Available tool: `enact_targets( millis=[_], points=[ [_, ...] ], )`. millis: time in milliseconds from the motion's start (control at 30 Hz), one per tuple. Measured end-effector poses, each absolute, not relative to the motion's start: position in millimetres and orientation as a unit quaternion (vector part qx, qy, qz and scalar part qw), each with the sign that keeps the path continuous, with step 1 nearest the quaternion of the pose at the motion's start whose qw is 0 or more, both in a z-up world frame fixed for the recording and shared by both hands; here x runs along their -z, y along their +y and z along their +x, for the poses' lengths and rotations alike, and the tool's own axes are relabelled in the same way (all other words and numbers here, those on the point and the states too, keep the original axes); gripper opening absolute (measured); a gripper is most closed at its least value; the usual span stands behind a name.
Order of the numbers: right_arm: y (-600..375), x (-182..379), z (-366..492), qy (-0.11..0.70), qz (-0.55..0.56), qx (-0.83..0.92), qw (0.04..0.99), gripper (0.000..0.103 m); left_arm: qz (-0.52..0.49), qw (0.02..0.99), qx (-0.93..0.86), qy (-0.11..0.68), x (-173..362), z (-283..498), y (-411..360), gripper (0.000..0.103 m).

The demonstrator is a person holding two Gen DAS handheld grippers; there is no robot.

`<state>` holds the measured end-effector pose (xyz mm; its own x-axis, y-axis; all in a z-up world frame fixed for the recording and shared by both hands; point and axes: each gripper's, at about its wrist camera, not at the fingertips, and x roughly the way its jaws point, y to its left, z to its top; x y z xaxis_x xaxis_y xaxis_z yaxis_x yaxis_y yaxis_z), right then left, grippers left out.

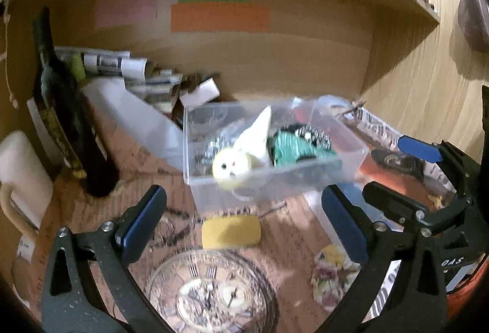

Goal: Organize soft objects
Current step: 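Grasp the floral scrunchie with the right gripper while the left gripper grasps the yellow sponge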

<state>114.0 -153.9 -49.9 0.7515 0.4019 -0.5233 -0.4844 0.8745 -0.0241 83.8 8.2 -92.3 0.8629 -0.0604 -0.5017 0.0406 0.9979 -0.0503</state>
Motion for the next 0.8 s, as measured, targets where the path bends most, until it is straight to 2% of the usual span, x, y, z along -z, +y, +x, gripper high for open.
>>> enact_targets(
  millis=[567,633,800],
  points=[
    [-147,134,85,0.402,-0.094,-0.262,0.872,0.098,-0.052,0.927,-0.001,0.371,170,79,22,0.103],
    [-147,137,82,0.405,-0.093,-0.266,0.870,0.093,-0.053,0.925,-0.002,0.375,173,80,22,0.103],
    [-147,137,80,0.408,-0.089,-0.288,0.862,0.047,-0.053,0.924,-0.005,0.379,176,87,25,0.103]
  ],
)
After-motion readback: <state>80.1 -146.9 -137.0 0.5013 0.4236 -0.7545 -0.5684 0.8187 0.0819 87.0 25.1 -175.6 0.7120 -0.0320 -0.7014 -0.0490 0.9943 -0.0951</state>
